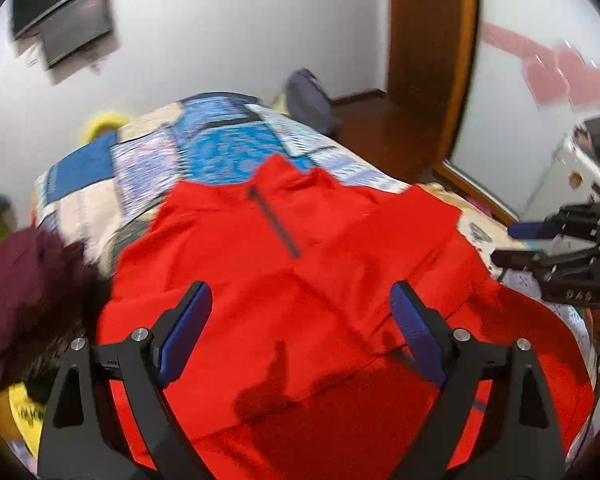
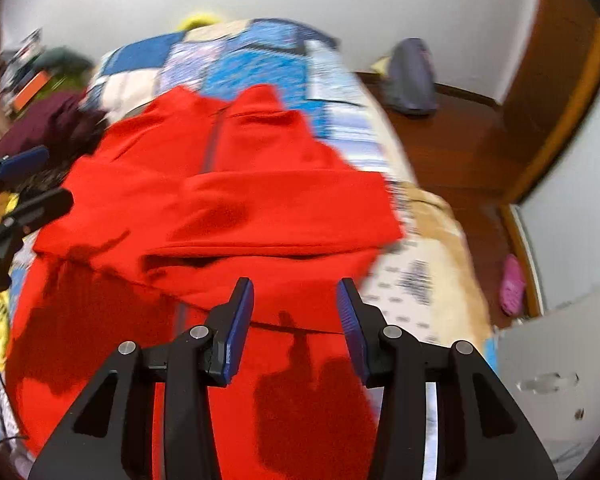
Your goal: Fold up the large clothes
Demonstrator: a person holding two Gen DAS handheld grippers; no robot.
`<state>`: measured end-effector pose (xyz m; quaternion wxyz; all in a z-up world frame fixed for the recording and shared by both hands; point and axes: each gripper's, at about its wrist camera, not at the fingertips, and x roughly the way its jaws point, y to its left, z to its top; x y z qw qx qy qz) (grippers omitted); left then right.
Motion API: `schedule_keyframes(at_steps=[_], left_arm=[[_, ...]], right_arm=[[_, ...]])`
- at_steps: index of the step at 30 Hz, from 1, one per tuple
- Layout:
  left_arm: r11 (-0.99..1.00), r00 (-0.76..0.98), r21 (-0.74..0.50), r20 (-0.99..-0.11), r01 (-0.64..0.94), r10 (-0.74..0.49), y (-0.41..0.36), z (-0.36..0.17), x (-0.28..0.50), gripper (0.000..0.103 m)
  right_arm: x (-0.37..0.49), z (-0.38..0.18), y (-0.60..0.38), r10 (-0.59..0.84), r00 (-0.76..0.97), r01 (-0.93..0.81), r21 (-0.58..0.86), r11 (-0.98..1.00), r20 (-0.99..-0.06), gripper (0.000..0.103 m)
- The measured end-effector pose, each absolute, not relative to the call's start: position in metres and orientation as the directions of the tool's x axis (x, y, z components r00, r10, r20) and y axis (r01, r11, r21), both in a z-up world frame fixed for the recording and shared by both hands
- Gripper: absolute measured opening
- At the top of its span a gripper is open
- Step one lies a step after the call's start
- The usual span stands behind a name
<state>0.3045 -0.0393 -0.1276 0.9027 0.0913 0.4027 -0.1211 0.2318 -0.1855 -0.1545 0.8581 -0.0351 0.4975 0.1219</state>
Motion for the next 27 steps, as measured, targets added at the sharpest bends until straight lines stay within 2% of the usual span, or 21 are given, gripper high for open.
schedule_keyframes(at_steps=[5,11,14,16,19,24,27], left_arm=[[0.906,0.564,0.082,-0.805,0.414,-0.185,-0.099,-0.151,0.335,0.090],[0.873,0.460,0.073,-0.869,0.483,-0.182,-0.148,-0.190,0.371,0.089],[0.833,0.352,0.033,-0.915,0.552,-0.197,-0.169,-0.217,0.381,0.083],[0.810,0.314,0.049,-0.934,0.585,-0.170,-0.180,-0.235,0.383,0.081],[0.820,0.301,0.051,-0.941,0.570,-0.151,-0.185,-0.250,0.391,0.075],[0.849,0.290,-0.025,-0.934,0.528,-0.208,-0.183,-0.252,0.402,0.056],[0.846,0.286,-0.035,-0.933,0.532,-0.219,-0.183,-0.249,0.400,0.054]], right_arm=[[0.238,-0.169,-0.220,0.156,0.469,-0.144,0.098,0.985,-0.869,0.039],[0.244,-0.186,-0.240,0.168,0.451,-0.076,0.149,0.986,-0.876,0.039],[0.245,-0.193,-0.248,0.191,0.446,-0.060,0.183,0.981,-0.875,0.039],[0.245,-0.196,-0.253,0.205,0.441,-0.055,0.202,0.978,-0.874,0.039],[0.247,-0.201,-0.254,0.205,0.435,-0.053,0.202,0.978,-0.877,0.039],[0.253,-0.208,-0.243,0.231,0.424,-0.083,0.217,0.973,-0.875,0.039],[0.258,-0.217,-0.229,0.258,0.397,-0.134,0.223,0.966,-0.881,0.040]])
